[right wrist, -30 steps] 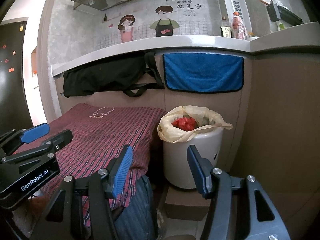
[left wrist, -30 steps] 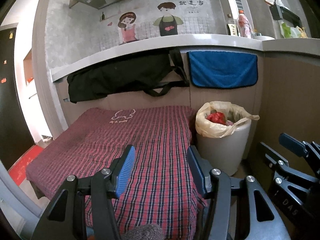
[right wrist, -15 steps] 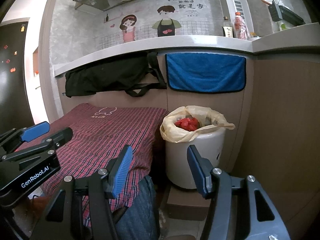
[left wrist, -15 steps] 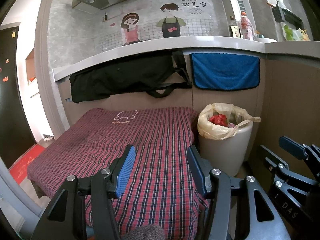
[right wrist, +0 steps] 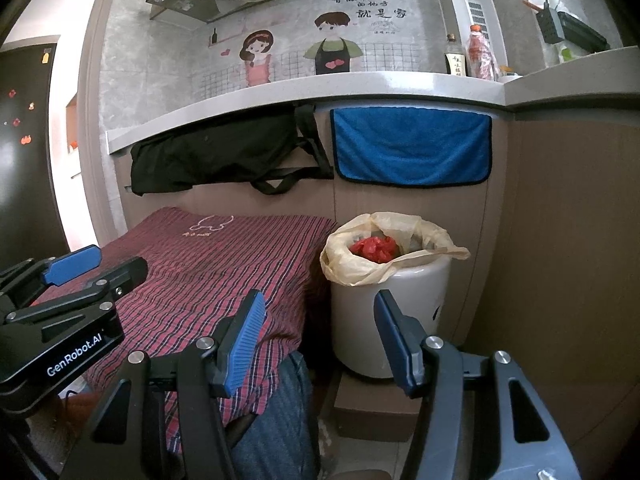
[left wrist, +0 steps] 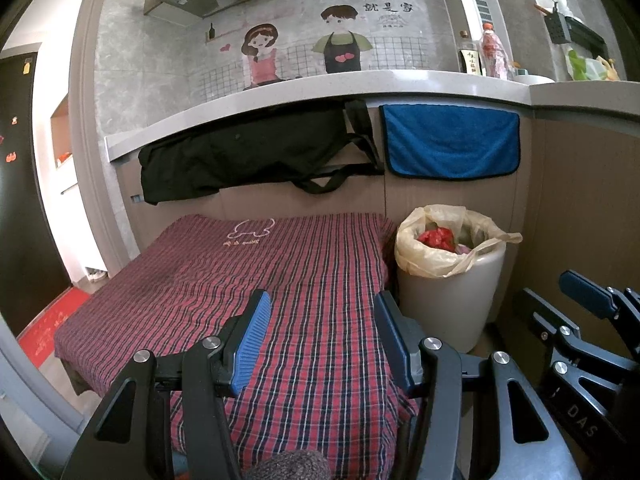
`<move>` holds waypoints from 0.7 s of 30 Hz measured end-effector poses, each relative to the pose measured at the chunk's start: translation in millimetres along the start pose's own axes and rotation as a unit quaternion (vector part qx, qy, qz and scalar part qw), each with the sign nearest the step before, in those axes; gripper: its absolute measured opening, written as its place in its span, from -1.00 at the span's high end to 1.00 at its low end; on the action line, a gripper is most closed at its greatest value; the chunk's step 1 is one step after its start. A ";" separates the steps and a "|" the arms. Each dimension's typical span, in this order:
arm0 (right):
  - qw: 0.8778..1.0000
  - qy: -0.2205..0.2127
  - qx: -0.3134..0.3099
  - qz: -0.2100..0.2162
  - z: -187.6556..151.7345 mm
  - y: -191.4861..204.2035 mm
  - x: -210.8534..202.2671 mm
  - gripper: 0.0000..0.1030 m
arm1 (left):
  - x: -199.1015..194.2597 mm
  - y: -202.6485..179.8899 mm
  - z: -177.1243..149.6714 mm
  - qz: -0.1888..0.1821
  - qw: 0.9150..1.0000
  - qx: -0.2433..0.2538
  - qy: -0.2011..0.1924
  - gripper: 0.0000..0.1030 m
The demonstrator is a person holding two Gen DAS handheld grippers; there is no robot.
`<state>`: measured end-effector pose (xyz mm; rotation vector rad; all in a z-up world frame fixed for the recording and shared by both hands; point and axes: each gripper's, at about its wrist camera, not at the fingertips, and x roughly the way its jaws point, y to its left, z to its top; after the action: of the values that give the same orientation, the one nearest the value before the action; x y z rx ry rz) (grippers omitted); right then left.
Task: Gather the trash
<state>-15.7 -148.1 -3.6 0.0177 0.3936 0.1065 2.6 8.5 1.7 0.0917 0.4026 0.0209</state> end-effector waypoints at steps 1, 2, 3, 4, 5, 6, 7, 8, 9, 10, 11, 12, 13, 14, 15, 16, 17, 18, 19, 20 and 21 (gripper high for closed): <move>1.000 0.000 0.000 0.000 0.3 -0.2 -0.3 -0.05 | 0.0 0.0 0.0 0.000 1.000 0.000 0.000 -0.06; 1.000 -0.001 0.000 0.000 0.2 -0.9 0.4 -0.05 | 0.1 0.1 -0.1 -0.001 1.000 0.000 0.000 -0.06; 1.000 -0.001 0.000 -0.001 0.4 -0.8 0.4 -0.05 | 0.2 0.0 0.1 0.000 1.000 0.000 0.001 -0.06; 1.000 -0.001 0.000 0.000 0.1 -1.9 0.8 -0.05 | 0.0 -0.4 -0.2 0.000 1.000 -0.001 0.001 -0.06; 1.000 -0.001 0.000 0.000 0.2 -1.2 0.8 -0.05 | -0.4 -1.3 -0.7 0.001 1.000 -0.001 0.001 -0.06; 1.000 -0.001 0.000 0.000 0.1 -1.1 0.4 -0.05 | -0.2 -0.9 -0.5 0.001 1.000 -0.001 0.001 -0.06; 1.000 -0.001 0.000 0.000 0.2 -1.4 0.5 -0.05 | -0.3 -0.8 -0.5 0.001 1.000 -0.001 0.000 -0.06; 1.000 -0.001 0.001 -0.001 0.2 -1.6 0.4 -0.05 | -0.2 -0.8 -0.6 0.000 1.000 -0.001 0.000 -0.06; 1.000 -0.001 0.001 0.000 0.5 -1.7 0.5 -0.05 | 0.1 -0.6 -0.5 0.000 1.000 0.000 0.001 -0.06; 1.000 -0.001 0.001 0.000 0.4 -1.9 0.4 -0.05 | 0.0 -1.1 -0.5 0.000 1.000 0.000 0.001 -0.06; 1.000 -0.002 0.001 -0.001 0.3 -1.5 0.5 -0.05 | -0.2 -1.5 -0.4 0.000 1.000 0.000 0.002 -0.06; 1.000 -0.001 0.000 0.000 0.5 -1.8 1.0 -0.05 | -0.3 -2.5 -0.4 0.002 1.000 -0.001 0.002 -0.06; 1.000 -0.001 0.000 0.001 0.3 -3.0 1.1 -0.05 | -0.5 -2.7 -0.6 0.002 1.000 -0.001 0.001 -0.06; 1.000 -0.001 0.001 0.000 0.3 -2.6 1.0 -0.05 | -0.6 -3.0 -0.7 0.002 1.000 -0.001 0.001 -0.06; 1.000 -0.001 0.000 0.000 0.5 -2.1 0.9 -0.05 | -0.3 -2.6 -0.5 0.001 1.000 -0.001 0.001 -0.06; 1.000 -0.001 0.001 0.000 0.5 -2.4 1.1 -0.05 | -0.4 -2.6 -0.6 0.001 1.000 -0.001 0.002 -0.06; 1.000 -0.001 0.001 0.001 0.4 -3.1 1.3 -0.05 | -0.6 -2.9 -0.5 0.001 1.000 -0.001 0.002 -0.06; 1.000 -0.001 0.001 0.001 0.4 -2.8 1.4 -0.05 | -0.4 -3.3 -0.3 0.002 1.000 -0.001 0.002 -0.06; 1.000 -0.001 0.000 0.001 0.4 -2.8 1.5 -0.05 | -0.6 -3.3 -0.3 0.002 1.000 -0.001 0.002 -0.06; 1.000 -0.001 0.000 0.001 0.2 -3.4 1.4 -0.05 | -0.4 -3.3 -0.3 0.002 1.000 -0.002 0.002 -0.06; 1.000 -0.001 0.001 0.001 0.2 -3.4 1.4 -0.05 | -0.4 -3.0 -0.3 0.002 1.000 -0.002 0.002 -0.06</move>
<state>-14.0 -151.3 -4.1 0.0194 0.3923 0.1089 2.1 5.5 1.2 0.0897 0.4069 0.0264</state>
